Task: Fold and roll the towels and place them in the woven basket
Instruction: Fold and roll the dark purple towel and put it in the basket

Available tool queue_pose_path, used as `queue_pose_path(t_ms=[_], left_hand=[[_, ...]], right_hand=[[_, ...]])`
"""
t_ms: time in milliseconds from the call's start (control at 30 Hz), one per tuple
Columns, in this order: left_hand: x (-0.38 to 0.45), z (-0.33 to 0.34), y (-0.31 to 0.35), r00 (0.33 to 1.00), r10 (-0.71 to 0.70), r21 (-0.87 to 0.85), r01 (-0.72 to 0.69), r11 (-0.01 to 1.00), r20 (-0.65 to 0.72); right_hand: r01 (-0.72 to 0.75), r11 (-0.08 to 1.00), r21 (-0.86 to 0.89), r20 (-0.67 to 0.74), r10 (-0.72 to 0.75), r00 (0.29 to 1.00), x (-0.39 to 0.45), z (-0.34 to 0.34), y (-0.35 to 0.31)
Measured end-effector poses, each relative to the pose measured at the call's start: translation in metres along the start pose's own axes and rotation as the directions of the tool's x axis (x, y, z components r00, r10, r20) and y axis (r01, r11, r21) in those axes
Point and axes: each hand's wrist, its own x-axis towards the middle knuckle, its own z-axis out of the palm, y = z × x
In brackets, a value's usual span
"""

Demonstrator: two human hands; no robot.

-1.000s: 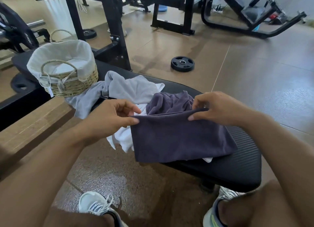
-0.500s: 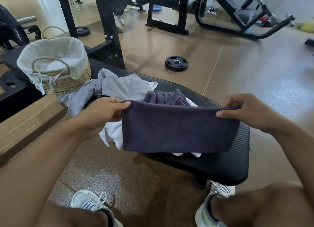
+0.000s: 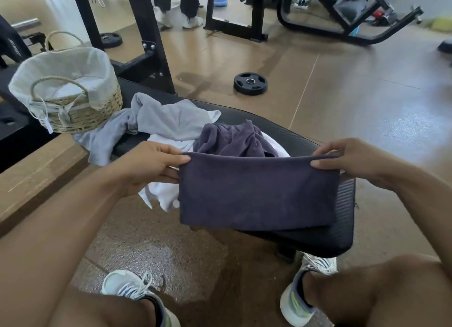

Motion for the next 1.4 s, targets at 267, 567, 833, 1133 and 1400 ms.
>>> queue_pose_path(t_ms=[267,567,833,1133,1400], left_hand=[[0.002,0.011,0.009,0.989,0.068,-0.030,-0.073,0.997,-0.131],[-0.018,0.027,0.022,0.958,0.204,-0.090,-0.225,0.970,-0.202],[-0.028,0.037,0.024,0.941,0.294,-0.050,-0.306,0.951,-0.164],[-0.031,0.033,0.021,0.945,0.297,-0.046,-0.306,0.951,-0.135],[-0.035,0.031,0.019,0.947,0.297,-0.049,-0.305,0.951,-0.125]], right_hand=[[-0.051,0.997,0.065,-0.052,0.054,0.997,-0.008,0.003,-0.017],[0.282,0.927,0.247,-0.115,-0.261,0.958,-0.027,0.054,-0.080],[0.387,0.879,0.279,0.073,-0.421,0.904,-0.036,0.111,-0.115],[0.363,0.879,0.308,0.194,-0.432,0.881,-0.034,0.121,-0.113],[0.393,0.884,0.251,0.165,-0.440,0.883,-0.030,0.126,-0.111]])
